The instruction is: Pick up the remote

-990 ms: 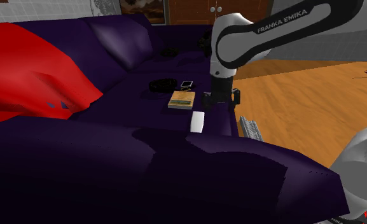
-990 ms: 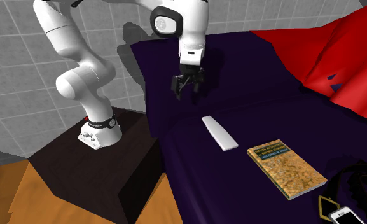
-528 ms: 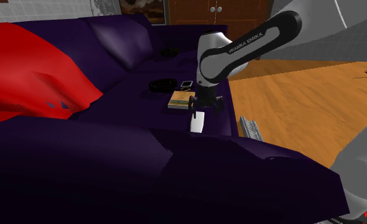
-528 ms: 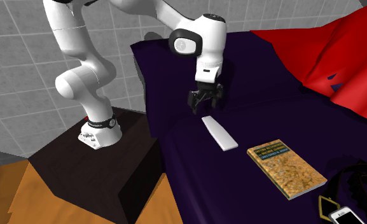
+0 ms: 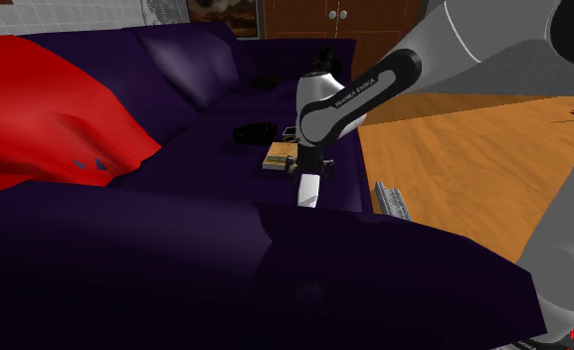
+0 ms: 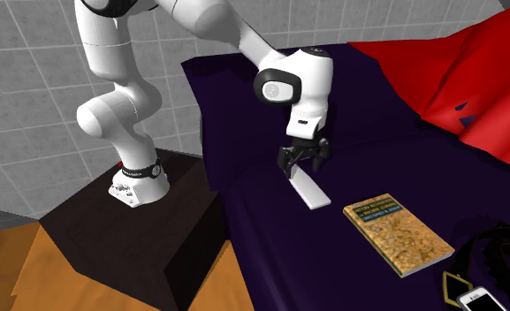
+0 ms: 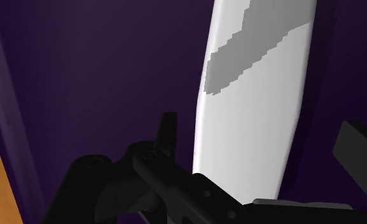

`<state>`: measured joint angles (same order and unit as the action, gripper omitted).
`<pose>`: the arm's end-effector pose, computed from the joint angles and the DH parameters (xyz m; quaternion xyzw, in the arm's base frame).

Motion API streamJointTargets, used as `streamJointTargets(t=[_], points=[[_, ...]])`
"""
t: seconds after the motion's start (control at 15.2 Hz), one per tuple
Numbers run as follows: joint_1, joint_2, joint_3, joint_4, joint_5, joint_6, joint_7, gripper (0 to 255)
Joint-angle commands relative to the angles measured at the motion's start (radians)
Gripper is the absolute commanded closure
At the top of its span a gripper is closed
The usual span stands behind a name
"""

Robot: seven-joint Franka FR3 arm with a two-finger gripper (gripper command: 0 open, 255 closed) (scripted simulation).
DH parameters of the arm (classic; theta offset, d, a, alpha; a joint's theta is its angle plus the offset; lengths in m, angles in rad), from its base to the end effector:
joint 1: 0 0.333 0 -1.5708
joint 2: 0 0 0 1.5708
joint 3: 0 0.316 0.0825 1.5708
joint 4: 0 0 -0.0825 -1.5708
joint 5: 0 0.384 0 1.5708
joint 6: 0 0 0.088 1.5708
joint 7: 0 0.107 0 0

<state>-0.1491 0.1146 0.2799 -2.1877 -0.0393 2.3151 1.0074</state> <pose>0.5439 0.0696 0.3389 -0.9105 0.4133 -0.0068 0.0058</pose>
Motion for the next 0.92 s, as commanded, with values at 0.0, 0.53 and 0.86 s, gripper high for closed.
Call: streamJointTargets(t=[0.0, 0.53, 0.86], points=[[0.001, 0.020, -0.002, -0.004, -0.009, 0.025, 0.008, 0], [0.004, 0.053, -0.005, -0.015, -0.023, 0.068, 0.018, 255], [0.004, 0.053, -0.005, -0.015, -0.023, 0.067, 0.018, 255]])
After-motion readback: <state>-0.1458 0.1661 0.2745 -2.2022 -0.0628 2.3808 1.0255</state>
